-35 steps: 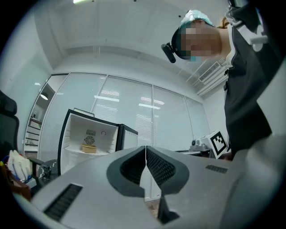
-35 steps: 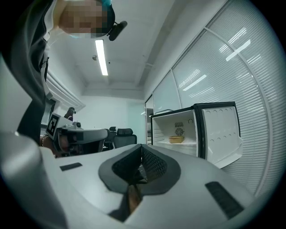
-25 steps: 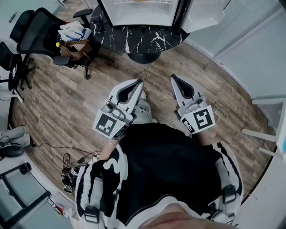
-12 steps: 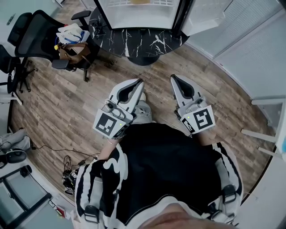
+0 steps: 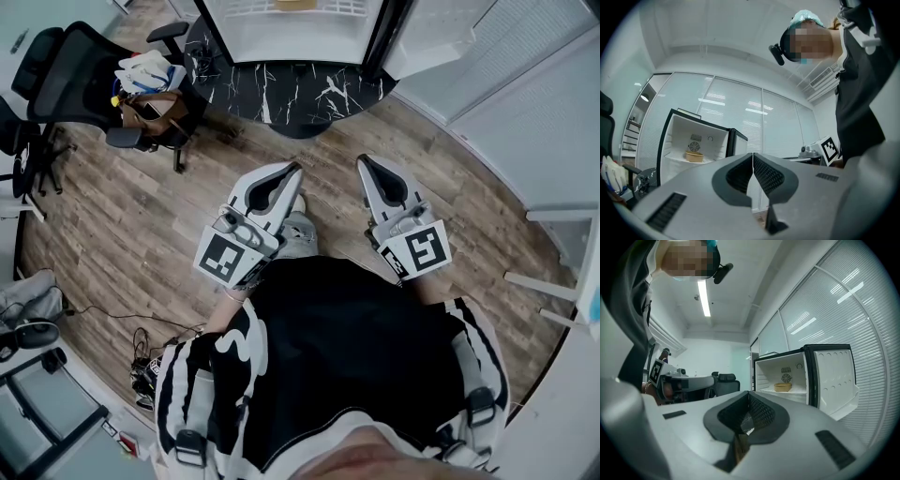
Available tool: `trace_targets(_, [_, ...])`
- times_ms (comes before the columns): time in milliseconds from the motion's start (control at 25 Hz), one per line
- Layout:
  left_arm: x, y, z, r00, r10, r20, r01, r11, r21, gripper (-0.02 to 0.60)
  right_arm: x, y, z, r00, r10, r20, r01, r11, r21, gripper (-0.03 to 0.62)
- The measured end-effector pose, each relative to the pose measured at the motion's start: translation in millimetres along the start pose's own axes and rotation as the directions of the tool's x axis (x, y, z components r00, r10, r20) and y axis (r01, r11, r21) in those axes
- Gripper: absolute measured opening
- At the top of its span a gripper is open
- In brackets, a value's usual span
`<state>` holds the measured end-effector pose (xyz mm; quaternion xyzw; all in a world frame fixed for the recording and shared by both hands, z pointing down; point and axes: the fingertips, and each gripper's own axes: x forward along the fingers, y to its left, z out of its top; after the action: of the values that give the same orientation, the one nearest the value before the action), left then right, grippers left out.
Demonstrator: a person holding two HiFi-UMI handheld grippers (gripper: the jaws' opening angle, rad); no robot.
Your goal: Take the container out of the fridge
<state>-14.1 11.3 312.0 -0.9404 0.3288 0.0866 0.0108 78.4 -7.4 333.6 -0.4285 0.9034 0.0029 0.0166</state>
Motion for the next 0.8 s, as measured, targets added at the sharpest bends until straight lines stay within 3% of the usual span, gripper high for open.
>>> trace_targets(800, [28.6, 40.1, -3.9, 1.0, -0.014, -0.003, 0.014, 1.0, -0.02, 0.012, 38.3, -29.5, -1.3, 1.0, -0.022, -0.01, 0.022, 1.0, 0.005, 0.012])
